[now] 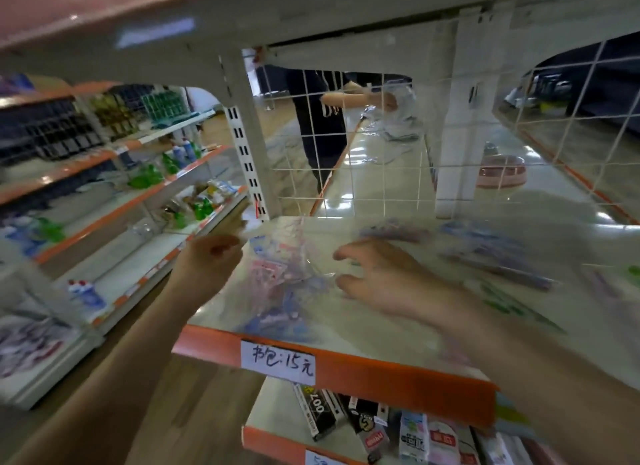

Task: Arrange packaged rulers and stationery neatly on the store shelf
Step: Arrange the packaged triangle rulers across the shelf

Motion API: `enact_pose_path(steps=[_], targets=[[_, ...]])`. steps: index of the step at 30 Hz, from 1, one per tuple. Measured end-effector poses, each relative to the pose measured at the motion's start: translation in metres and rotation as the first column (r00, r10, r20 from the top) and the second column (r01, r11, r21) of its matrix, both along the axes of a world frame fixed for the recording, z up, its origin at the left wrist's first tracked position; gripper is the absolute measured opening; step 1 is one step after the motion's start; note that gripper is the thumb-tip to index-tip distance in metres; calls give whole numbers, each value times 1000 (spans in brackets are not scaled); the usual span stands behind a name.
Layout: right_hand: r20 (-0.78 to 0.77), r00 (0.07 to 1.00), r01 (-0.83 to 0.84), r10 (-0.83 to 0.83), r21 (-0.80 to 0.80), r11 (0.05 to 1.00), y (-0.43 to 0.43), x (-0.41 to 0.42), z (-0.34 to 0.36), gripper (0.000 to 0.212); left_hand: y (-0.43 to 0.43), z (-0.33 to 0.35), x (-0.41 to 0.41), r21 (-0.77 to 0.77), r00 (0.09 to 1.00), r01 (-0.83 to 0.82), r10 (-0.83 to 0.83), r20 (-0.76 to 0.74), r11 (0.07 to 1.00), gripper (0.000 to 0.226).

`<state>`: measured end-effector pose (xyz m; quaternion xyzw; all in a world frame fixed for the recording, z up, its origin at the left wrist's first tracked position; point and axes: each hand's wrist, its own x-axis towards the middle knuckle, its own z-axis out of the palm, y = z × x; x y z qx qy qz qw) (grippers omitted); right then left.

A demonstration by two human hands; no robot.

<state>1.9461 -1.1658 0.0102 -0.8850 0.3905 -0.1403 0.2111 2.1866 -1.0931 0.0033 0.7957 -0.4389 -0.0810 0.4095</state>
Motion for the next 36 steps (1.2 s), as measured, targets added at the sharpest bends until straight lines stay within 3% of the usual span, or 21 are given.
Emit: enact_pose_path(steps=[3,5,7,10,15,20,22,24,27,31,33,36], targets=[[-25,998,-64,64,-29,998,1,46,-15,54,3,-2,36,95,989,-95,105,-106,991,36],[-72,997,-40,40,-5,999,1,69,-25,63,5,-7,49,196,982,-140,161,-96,971,47],[-133,991,0,2,13,1000,3,83,-36,66,4,-12,54,272,984,-146,168,-60,951,54],[-140,990,-19,11,-50,999,11,92,-50,59,-1,-20,56,371,984,-65,120,-128,926,59],[-77,996,-53,45,-113,992,14,92,-59,52,-12,-27,51,316,949,30,72,-306,948,64],[-12,997,-78,78,-83,993,12,89,-58,48,-23,-24,45,237,951,-46,115,-288,970,37],[11,995,-98,99,-79,992,11,90,-58,44,-31,-22,44,261,950,-20,100,-295,965,37],[51,992,-110,114,-74,991,10,92,-58,38,-38,-19,40,352,970,35,53,-238,935,43],[71,989,-120,126,-77,990,11,95,-57,33,-45,-14,34,506,999,49,-34,-40,861,58],[45,991,-120,123,-70,990,11,95,-56,33,-56,-1,34,626,979,32,-152,139,779,36],[36,991,-125,127,-61,990,12,94,-56,35,-70,5,35,612,959,-21,-158,237,791,41],[24,991,-133,135,-70,989,12,94,-56,39,-102,9,28,599,956,-6,-170,237,801,53]])
